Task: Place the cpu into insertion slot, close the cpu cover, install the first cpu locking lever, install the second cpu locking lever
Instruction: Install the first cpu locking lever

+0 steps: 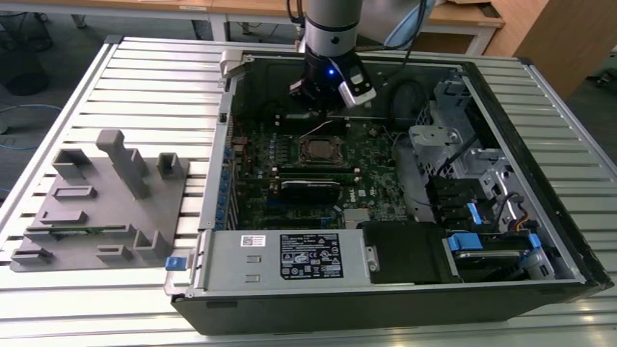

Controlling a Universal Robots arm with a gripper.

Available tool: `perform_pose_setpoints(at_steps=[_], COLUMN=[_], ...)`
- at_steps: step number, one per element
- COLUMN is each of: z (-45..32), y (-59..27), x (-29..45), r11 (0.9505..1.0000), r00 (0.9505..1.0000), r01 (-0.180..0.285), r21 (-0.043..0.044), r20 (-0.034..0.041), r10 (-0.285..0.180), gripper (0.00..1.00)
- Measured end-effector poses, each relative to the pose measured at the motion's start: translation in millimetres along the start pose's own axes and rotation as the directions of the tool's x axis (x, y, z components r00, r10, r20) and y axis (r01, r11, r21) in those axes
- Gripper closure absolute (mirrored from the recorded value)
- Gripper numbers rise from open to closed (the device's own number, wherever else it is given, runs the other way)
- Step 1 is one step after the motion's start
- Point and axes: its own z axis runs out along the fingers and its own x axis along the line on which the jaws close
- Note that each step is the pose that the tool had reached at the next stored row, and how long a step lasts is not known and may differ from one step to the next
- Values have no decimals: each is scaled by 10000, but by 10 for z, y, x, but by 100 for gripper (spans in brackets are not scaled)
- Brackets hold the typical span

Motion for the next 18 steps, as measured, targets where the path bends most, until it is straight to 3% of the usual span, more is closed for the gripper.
perform_pose_setpoints(at_steps=[11,18], z=[-113,-116], y=[12,-2], x=[-1,20], r11=[9998,9998], r00=[10000,9998], r01=[-9,16], r21=[-207,-203], r20=[22,206], r10=[10,-11], gripper=[89,89])
